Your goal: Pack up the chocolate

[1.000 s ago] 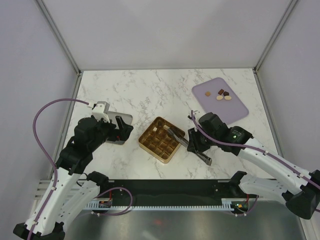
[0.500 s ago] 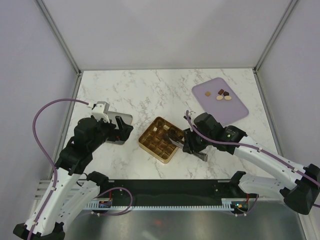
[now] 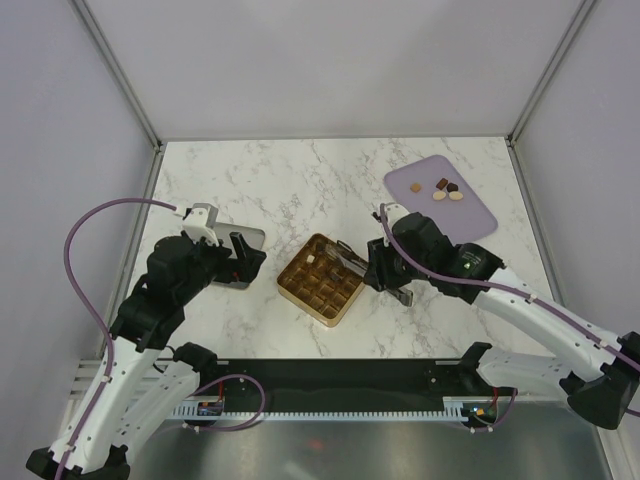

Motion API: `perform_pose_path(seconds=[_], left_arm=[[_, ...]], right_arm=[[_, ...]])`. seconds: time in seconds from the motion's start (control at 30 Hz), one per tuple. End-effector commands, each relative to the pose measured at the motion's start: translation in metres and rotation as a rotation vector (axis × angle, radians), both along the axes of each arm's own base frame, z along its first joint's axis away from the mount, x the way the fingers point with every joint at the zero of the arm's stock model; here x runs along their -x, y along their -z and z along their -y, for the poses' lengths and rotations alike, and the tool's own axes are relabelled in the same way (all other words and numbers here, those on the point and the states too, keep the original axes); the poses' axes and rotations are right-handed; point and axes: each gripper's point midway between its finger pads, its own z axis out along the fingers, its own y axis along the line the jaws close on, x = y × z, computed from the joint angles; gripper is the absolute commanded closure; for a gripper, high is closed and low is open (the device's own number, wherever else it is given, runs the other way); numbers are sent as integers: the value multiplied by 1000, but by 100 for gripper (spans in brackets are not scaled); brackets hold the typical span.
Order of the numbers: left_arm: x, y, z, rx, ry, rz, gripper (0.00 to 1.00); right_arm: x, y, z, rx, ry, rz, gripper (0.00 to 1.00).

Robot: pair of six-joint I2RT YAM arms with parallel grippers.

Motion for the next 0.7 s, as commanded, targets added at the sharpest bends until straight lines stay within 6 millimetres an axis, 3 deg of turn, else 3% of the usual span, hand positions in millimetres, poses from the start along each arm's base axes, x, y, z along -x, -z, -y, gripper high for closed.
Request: perform_pose_path(seconds=[0.0,0.13,0.3,0.47,0.67], left_arm=[[1,-1,0,-14,14,18,0],[2,-2,0,-13,15,19,0],[2,-2,0,-13,15,19,0],[2,-2,0,-12,17,20,0],[2,-2,1,-12,20,21,0]], right_arm=[[-18,-46,-3,-64,58,112,53],[-40,-63,9,-20,154,203,54],[-91,-73,46,120,337,298,54],[-144,-52,97,230,515,264,54],[-184,-25,127,251,679,225,53]])
